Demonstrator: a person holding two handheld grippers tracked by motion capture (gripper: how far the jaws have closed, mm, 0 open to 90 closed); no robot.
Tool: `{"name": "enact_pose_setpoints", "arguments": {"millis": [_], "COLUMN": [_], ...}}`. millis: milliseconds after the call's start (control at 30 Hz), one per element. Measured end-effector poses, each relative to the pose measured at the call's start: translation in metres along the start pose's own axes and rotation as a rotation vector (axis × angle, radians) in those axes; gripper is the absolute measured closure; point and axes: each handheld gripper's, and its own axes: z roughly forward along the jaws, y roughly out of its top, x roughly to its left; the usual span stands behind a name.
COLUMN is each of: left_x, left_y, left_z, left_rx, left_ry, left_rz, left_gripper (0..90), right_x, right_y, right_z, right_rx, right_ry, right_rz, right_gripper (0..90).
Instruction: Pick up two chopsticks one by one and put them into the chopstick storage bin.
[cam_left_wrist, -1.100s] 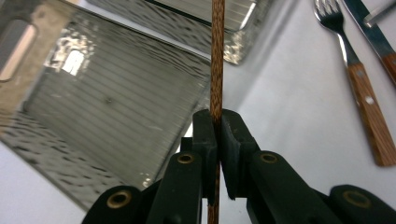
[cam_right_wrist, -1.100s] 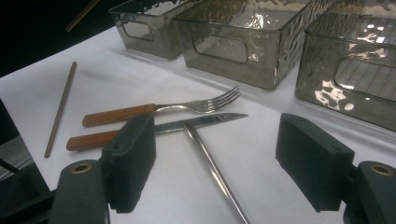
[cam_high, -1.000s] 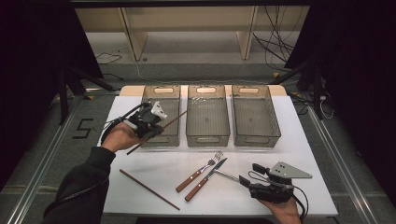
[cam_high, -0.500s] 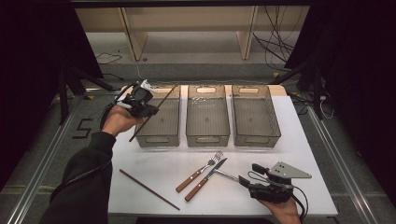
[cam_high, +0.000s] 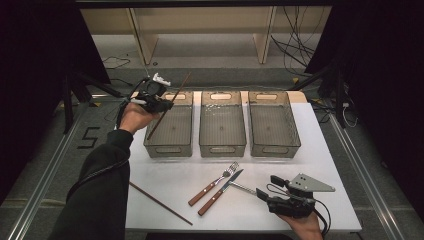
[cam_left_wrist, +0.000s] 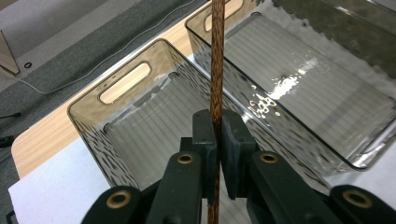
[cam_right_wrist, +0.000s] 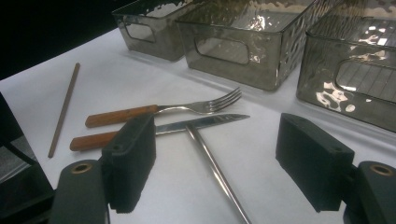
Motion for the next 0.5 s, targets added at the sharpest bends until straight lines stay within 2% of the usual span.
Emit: {"name": "enact_pose_setpoints", "arguments": {"millis": [167, 367, 500], "left_x": [0.004, 0.007, 0.007], "left_y": [-0.004, -0.009, -0.012], "left_z": [0.008, 0.018, 0.024], "left_rx": [0.001, 0.014, 0.025], "left_ry": [0.012, 0.016, 0.013], "left_rz": [-0.011, -0.053, -0.056], "left_gripper": [84.6, 84.4, 84.4], "right_x": [0.001, 0.001, 0.001], "right_y": [0.0, 0.0, 0.0], "right_z": [0.0, 0.0, 0.0], "right_rx": [0.002, 0.002, 0.002], "right_ry": [0.003, 0.004, 0.004], "right_rz": [0.001, 0.0, -0.001], "right_gripper": [29.3, 29.3, 29.3]}}
